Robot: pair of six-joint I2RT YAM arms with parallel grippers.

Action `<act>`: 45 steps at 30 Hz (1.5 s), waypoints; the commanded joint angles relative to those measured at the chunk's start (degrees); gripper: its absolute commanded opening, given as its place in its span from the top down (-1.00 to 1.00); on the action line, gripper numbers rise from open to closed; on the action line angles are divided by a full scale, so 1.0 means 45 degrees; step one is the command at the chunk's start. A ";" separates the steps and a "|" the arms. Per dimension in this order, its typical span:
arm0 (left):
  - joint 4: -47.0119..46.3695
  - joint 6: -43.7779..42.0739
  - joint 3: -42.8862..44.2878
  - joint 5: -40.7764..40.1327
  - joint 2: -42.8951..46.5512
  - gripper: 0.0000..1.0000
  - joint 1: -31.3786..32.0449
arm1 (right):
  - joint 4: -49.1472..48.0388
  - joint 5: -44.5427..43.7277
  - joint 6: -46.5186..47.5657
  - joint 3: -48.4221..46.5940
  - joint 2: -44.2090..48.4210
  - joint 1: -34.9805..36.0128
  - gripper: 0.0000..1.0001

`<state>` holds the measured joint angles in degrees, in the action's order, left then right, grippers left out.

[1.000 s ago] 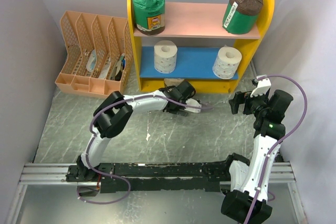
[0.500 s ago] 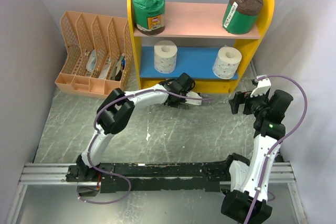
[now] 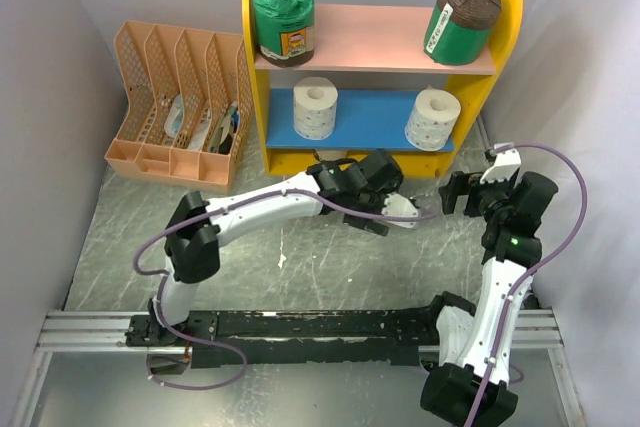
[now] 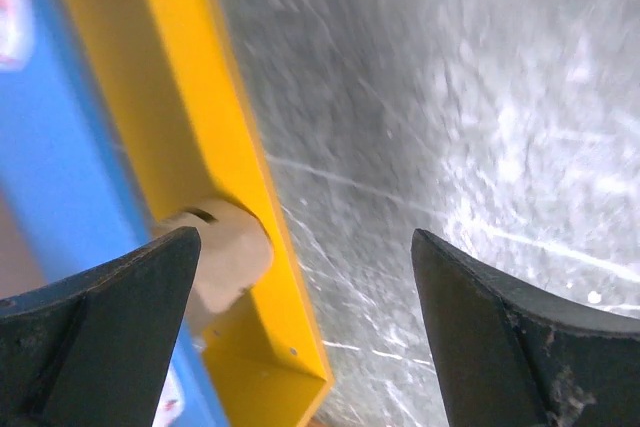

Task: Place and organize the paper towels onto the shelf

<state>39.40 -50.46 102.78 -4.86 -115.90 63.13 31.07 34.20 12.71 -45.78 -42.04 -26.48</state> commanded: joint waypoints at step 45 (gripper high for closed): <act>-0.2962 1.0070 -0.8602 -0.0708 1.4480 -0.95 -1.4295 | -0.1414 -0.2727 -0.2658 0.0237 -0.0111 0.0112 -1.00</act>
